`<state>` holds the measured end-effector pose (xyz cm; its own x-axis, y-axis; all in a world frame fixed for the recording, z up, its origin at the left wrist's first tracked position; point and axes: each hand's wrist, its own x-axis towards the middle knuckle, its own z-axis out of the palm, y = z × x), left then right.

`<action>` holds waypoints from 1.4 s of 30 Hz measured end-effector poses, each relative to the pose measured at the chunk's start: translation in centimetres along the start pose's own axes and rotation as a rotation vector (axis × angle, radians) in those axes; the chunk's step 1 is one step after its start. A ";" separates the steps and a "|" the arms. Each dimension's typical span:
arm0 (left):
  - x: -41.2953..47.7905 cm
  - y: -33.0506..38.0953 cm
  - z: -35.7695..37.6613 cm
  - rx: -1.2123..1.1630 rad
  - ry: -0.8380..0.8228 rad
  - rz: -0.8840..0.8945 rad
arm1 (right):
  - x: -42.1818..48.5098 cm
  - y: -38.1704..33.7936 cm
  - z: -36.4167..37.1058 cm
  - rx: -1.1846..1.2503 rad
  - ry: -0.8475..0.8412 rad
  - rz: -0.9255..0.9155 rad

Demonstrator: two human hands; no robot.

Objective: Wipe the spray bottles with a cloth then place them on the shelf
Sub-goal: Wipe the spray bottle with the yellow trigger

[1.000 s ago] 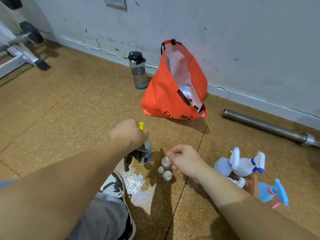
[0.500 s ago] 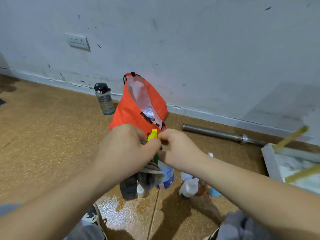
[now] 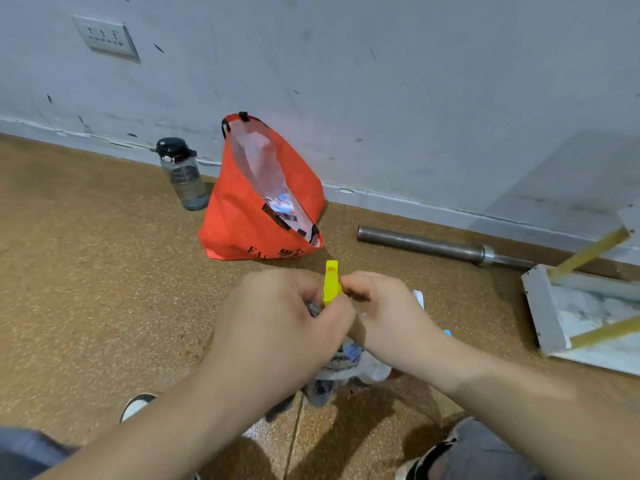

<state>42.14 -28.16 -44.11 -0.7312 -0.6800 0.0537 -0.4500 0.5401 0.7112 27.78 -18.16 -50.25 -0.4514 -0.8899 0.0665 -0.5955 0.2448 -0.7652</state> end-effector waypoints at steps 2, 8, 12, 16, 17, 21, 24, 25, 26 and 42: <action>0.5 0.0 0.4 -0.012 -0.048 -0.018 | 0.4 0.3 -0.3 0.008 -0.019 -0.060; 3.6 0.6 -2.1 -0.245 -0.017 -0.119 | 1.3 1.2 -1.3 0.038 0.016 -0.043; 5.1 0.4 -3.5 -0.534 0.218 -0.147 | 0.7 0.5 -1.7 -0.034 -0.044 -0.129; 4.0 2.1 -2.6 -0.762 0.009 -0.120 | 0.0 -0.6 -1.8 0.045 -0.074 -0.105; 3.6 2.2 -2.1 -0.707 -0.108 -0.063 | -0.2 -0.7 -1.7 0.077 -0.072 -0.075; 2.9 0.4 -0.9 -0.284 -0.292 0.245 | -0.7 -0.8 -1.8 0.189 -0.084 0.020; 3.0 -0.4 -0.7 -0.205 -0.287 0.288 | -0.9 -0.4 -2.0 0.085 -0.054 -0.015; 3.2 -0.7 -0.6 -0.212 -0.263 0.270 | -0.9 -0.3 -2.1 0.023 -0.059 -0.035; 3.4 -0.9 -0.4 -0.221 -0.236 0.250 | -0.9 -0.2 -2.2 -0.033 -0.065 -0.060; 5.7 -4.3 1.2 -0.229 0.075 0.117 | -0.8 -1.1 -2.9 -0.156 -0.180 -0.224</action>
<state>39.28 -33.71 -47.70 -0.7276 -0.6591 0.1904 -0.2308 0.4966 0.8368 26.93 -16.60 -47.60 -0.1813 -0.9786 0.0971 -0.7678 0.0792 -0.6358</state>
